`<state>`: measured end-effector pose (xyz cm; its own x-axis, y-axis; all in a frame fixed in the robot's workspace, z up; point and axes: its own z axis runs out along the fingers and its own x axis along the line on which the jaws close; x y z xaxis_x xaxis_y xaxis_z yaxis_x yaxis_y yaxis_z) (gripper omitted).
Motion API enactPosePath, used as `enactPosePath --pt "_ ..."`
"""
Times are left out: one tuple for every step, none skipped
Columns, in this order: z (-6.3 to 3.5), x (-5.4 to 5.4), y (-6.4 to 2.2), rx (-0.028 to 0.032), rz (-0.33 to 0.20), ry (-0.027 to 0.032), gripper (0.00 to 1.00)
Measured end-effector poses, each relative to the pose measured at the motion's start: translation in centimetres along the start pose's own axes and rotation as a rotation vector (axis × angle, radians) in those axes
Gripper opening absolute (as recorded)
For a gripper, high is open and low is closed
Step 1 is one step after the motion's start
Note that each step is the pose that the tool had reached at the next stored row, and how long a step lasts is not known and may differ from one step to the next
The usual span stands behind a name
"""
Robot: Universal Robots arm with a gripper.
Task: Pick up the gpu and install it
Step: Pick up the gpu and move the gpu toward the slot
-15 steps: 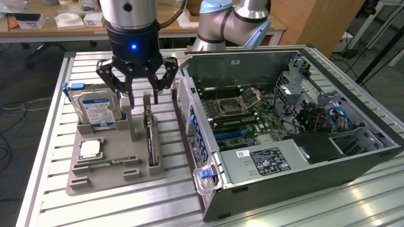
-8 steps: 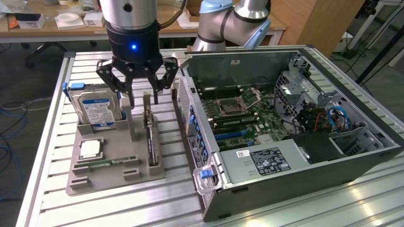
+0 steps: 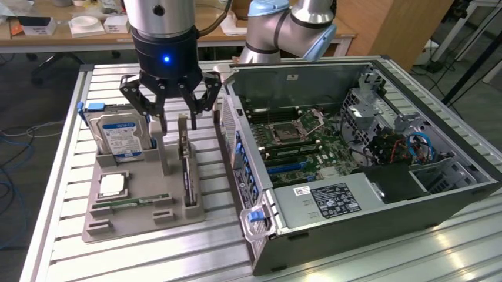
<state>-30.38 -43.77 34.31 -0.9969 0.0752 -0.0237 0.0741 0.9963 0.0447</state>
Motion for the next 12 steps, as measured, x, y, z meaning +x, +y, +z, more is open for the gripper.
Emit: enactPosePath --pt "0.0 0.0 0.0 0.0 0.0 0.0 0.53" --pt "0.0 0.0 0.0 -0.0001 0.0 0.0 0.53" --pt "0.0 0.0 0.0 -0.0001 0.0 0.0 0.53" --pt "0.0 0.0 0.0 -0.0001 0.0 0.0 0.53" --pt "0.02 0.0 0.0 -0.0001 0.0 0.0 0.53" --pt "0.05 0.0 0.0 -0.0002 0.0 -0.0001 0.53" --pt "0.08 0.0 0.0 -0.0002 0.0 -0.0001 0.53" --pt "0.1 0.0 0.0 -0.0001 0.0 0.0 0.53" --pt "0.12 0.0 0.0 0.0 0.0 0.0 0.53" --pt "0.15 0.0 0.0 -0.0001 0.0 0.0 0.53" --pt "0.19 0.0 0.0 -0.0002 0.0 -0.0001 0.53" --pt "0.22 0.0 -0.01 -0.0002 0.0 -0.0001 0.53"
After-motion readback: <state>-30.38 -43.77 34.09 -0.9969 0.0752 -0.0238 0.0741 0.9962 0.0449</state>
